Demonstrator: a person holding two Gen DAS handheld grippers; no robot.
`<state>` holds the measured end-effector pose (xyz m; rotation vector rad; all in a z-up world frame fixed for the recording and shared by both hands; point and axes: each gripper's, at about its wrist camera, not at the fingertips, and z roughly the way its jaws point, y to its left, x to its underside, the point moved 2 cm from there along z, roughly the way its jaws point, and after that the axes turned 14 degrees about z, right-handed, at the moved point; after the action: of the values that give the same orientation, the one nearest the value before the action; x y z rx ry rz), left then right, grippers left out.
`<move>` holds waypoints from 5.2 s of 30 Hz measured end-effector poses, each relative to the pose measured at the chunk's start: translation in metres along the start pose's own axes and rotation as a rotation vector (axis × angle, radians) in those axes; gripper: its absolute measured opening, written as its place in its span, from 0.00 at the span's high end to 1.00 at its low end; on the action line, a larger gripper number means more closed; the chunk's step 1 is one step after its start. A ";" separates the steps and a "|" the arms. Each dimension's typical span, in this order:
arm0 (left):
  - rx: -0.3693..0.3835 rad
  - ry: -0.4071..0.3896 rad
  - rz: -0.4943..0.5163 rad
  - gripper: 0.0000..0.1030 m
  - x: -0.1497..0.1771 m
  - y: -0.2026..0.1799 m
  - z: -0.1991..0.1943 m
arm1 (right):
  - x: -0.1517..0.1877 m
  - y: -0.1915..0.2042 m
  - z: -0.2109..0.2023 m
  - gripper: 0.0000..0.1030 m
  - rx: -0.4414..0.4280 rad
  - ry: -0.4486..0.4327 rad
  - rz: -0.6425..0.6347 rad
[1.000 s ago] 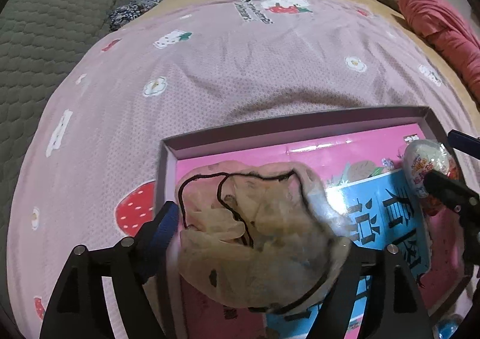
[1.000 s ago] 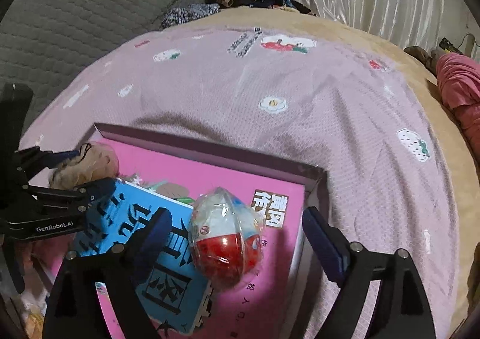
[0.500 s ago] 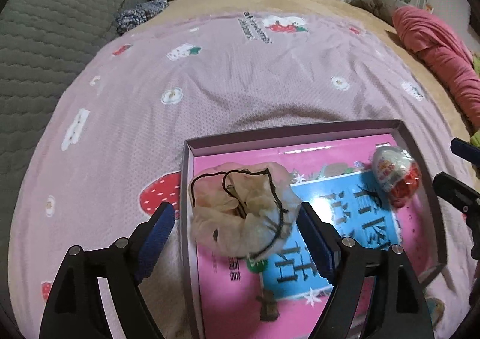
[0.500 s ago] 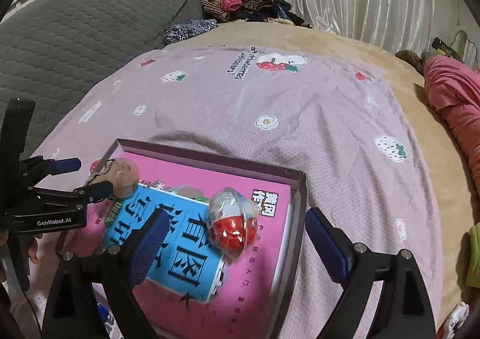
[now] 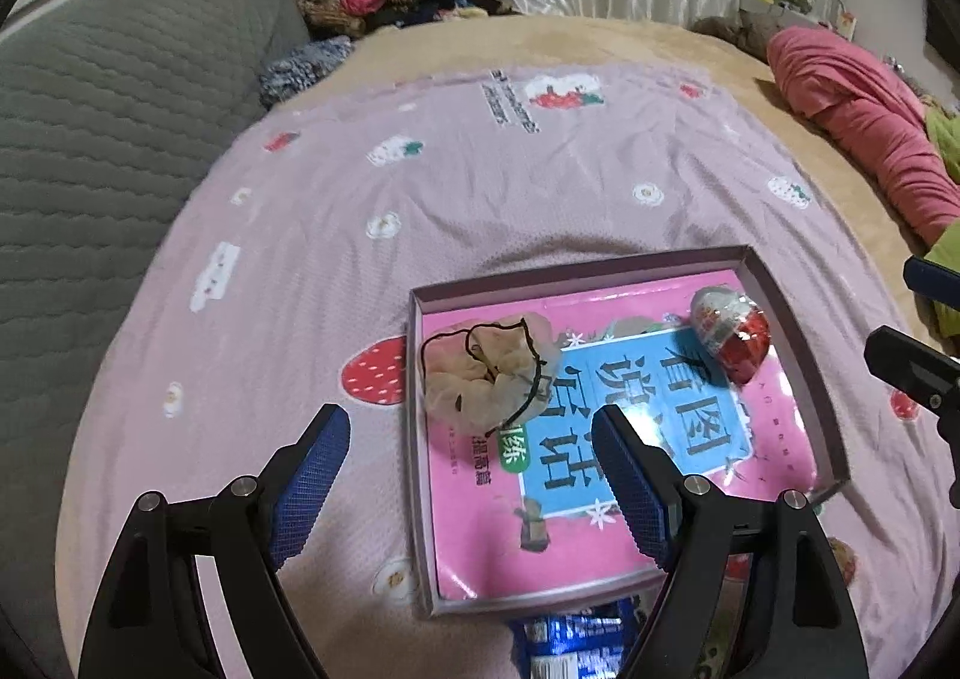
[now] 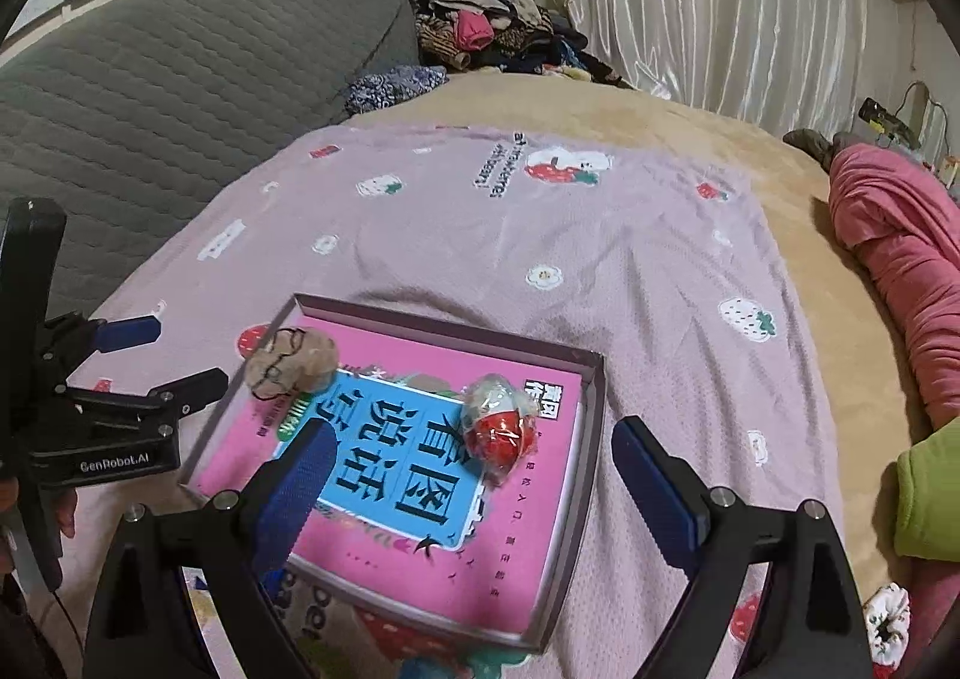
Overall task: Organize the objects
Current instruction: 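Open the right tool to drop the egg in the tray while the left tool releases the mesh bag, then withdraw both open tools back from the pink tray, then move the right tool toward a yellow wafer pack while the left tool approaches another wafer pack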
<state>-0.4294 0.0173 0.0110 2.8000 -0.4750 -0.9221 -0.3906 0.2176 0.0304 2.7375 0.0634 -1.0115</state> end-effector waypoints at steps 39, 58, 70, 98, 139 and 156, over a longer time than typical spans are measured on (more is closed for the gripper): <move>-0.106 -0.184 0.033 0.19 0.104 -0.039 -0.211 | 0.091 0.034 -0.204 0.01 -0.067 -0.127 0.004; -0.136 -0.168 0.067 0.19 0.173 -0.061 -0.213 | 0.160 0.041 -0.205 0.01 -0.023 -0.085 -0.035; -0.122 -0.151 0.062 0.19 0.198 -0.071 -0.201 | 0.190 0.049 -0.199 0.01 0.017 -0.083 -0.087; -0.087 -0.159 -0.026 0.19 0.224 -0.075 -0.208 | 0.216 0.064 -0.196 0.01 -0.011 -0.108 -0.097; 0.051 -0.112 -0.033 0.19 0.255 -0.103 -0.162 | 0.252 0.029 -0.169 0.01 0.019 -0.050 -0.022; 0.119 -0.091 -0.063 0.19 0.260 -0.097 -0.133 | 0.256 0.009 -0.139 0.01 0.019 0.003 0.050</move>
<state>-0.1279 0.0247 -0.0497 2.9045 -0.4704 -1.0716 -0.1061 0.2306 -0.0309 2.7435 -0.0139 -1.0004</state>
